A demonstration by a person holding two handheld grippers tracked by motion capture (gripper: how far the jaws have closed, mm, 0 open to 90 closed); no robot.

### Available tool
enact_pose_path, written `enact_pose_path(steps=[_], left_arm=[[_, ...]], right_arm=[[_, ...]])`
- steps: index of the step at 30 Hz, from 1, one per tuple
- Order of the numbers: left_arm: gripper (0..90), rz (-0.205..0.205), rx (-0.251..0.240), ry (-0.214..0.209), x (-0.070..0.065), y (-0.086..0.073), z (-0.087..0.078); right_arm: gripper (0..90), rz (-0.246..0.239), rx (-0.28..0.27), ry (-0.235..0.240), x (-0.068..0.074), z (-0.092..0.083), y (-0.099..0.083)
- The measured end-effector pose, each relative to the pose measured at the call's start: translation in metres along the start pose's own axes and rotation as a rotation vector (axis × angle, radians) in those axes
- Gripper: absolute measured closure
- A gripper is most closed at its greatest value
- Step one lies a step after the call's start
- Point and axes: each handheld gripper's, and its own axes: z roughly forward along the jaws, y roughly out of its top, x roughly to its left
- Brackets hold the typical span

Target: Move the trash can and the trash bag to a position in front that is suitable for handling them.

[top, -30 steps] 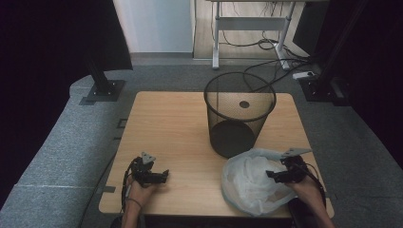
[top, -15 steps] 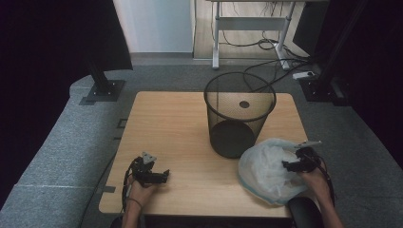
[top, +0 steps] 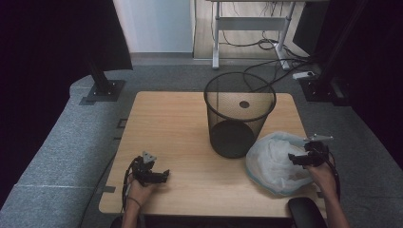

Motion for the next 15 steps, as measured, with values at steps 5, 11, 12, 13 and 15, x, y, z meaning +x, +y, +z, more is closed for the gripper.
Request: enact_pose_path(steps=[5, 11, 12, 13, 15], left_arm=[[0.0, -0.022, -0.09, -0.052, 0.003, 0.033, -0.004], [0.0, 0.046, -0.151, -0.067, -0.009, 0.099, 0.003], [0.0, 0.051, -0.159, -0.07, -0.011, 0.108, 0.007], [0.0, 0.054, -0.166, -0.075, -0.014, 0.117, 0.011], [0.0, 0.057, -0.177, -0.088, -0.02, 0.132, 0.02]], right_arm=[[0.0, -0.043, -0.056, 0.034, 0.014, -0.02, 0.023], [0.0, -0.09, -0.099, 0.044, 0.028, -0.024, 0.06], [0.0, -0.087, -0.106, 0.051, 0.029, -0.022, 0.066], [0.0, -0.083, -0.114, 0.062, 0.03, -0.02, 0.072], [0.0, -0.073, -0.122, 0.085, 0.033, -0.013, 0.084]])
